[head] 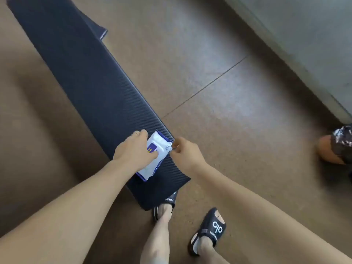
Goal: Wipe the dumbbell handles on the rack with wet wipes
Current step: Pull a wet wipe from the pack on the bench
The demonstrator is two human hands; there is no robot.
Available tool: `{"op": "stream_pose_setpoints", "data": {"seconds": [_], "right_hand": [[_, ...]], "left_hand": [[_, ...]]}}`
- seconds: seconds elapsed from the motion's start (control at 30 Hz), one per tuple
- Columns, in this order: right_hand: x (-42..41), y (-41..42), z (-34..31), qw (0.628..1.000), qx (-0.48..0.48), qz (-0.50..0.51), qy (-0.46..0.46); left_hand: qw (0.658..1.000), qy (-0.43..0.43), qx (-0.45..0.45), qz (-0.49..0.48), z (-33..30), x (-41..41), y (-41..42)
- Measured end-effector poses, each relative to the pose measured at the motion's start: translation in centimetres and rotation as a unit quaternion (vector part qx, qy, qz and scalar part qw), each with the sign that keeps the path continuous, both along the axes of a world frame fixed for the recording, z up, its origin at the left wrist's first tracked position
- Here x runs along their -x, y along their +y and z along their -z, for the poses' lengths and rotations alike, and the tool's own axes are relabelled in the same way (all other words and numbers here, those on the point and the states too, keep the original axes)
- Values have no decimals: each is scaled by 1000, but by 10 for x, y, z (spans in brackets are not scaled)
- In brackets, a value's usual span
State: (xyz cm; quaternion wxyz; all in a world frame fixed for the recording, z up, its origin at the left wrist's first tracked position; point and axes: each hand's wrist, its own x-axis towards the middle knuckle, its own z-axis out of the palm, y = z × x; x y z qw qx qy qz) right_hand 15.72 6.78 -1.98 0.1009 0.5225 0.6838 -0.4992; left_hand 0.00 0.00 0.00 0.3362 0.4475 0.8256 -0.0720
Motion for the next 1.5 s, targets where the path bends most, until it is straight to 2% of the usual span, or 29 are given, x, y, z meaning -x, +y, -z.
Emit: {"op": "stream_pose_setpoints", "data": {"seconds": [0.17, 0.3, 0.43, 0.53, 0.67, 0.8, 0.97, 1.07, 1.13, 1.23, 1.3, 1.37, 1.43, 1.5], "right_hand": [[9, -25, 64, 1000, -2, -25, 13], [13, -37, 87, 997, -27, -54, 49], [15, -41, 94, 996, -41, -54, 62], [18, -40, 95, 996, -35, -54, 56], [21, -32, 95, 993, -17, -105, 43], [24, -26, 95, 991, -4, -133, 25], [27, -26, 94, 992, 13, -128, 19], [24, -25, 91, 995, 24, -89, 35], [19, -23, 87, 999, 21, -9, 45], [17, -20, 76, 990, -18, 119, 69], [22, -19, 70, 986, -30, 143, 83], [31, -23, 65, 988, -3, 134, 78], [39, -30, 68, 991, 17, 119, 50], [43, -38, 72, 992, 19, 122, 22]], "left_hand": [[998, 59, 6, 19, 70, -16, -19], [991, 129, -29, 33, 100, -19, -29], [993, 102, -56, -30, 109, -16, -41], [994, 87, -57, -14, 106, -10, -44], [995, 78, -54, 27, 105, -4, -38], [997, 63, -50, 9, 102, 1, -31], [992, 84, -91, 29, 102, -12, -32], [987, 54, -147, 41, 101, -13, -47], [981, 15, -175, 85, 100, -11, -60], [983, -101, -131, 78, 91, -5, -72], [983, -145, -87, 76, 87, -1, -75], [985, -145, -89, 27, 87, 2, -76], [985, -99, -130, -61, 89, 5, -72], [984, -81, -103, -123, 96, 9, -66]]}}
